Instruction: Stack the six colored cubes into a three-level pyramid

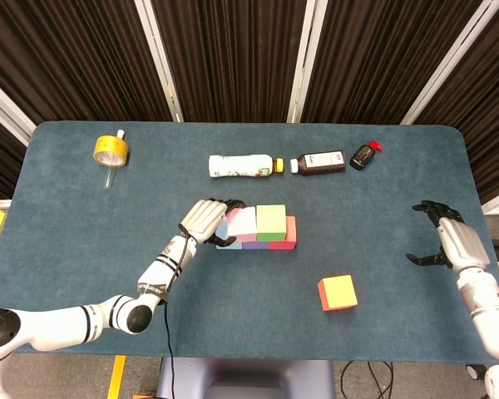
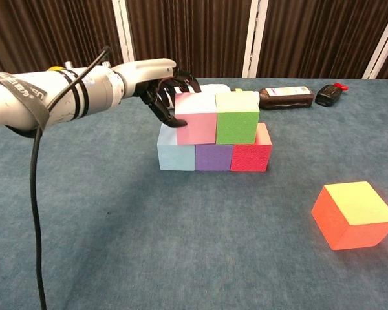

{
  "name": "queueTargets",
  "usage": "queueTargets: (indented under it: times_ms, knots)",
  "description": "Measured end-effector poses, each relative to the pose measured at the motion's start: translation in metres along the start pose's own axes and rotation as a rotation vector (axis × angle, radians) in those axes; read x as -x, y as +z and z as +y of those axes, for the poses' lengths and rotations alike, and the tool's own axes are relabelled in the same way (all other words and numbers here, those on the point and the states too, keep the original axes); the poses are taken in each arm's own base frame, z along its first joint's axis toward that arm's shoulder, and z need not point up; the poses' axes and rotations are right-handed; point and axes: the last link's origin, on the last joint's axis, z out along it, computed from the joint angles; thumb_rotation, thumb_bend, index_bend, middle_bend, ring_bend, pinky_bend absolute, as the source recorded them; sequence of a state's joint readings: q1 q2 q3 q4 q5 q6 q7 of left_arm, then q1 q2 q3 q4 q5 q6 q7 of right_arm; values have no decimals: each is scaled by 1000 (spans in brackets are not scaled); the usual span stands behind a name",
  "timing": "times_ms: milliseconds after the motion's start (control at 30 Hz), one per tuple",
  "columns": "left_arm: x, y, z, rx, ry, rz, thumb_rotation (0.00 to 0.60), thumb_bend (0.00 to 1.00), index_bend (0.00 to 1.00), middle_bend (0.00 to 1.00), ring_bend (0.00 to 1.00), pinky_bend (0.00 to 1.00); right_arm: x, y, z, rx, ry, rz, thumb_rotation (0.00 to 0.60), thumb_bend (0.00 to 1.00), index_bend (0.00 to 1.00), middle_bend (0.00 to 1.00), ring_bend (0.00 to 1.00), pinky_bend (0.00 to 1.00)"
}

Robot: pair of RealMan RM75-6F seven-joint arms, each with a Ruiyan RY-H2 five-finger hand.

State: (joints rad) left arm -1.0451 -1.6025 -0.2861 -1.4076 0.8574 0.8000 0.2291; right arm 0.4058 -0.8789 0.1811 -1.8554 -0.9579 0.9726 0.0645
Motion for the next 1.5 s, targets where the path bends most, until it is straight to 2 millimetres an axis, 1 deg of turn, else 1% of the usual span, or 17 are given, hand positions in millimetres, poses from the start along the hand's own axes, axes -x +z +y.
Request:
queueTargets:
  times_ms: [233,800,1500]
  knots:
    - [2,1,1,0,3,-3,600,336,289,394,354,283,0,0,1,4,0,-2,600,260,278,190,69,157]
    - [0,2,-1,-6,4,-5,600,336,278,383,347,281,1,1,3,12,1,-5,600,260,277,190,69,157]
    - [-1,-1,-1,-5,2,-5,600,337,274,380,345,281,0,1,5,18,4,-4,600,260,271,190,69,157]
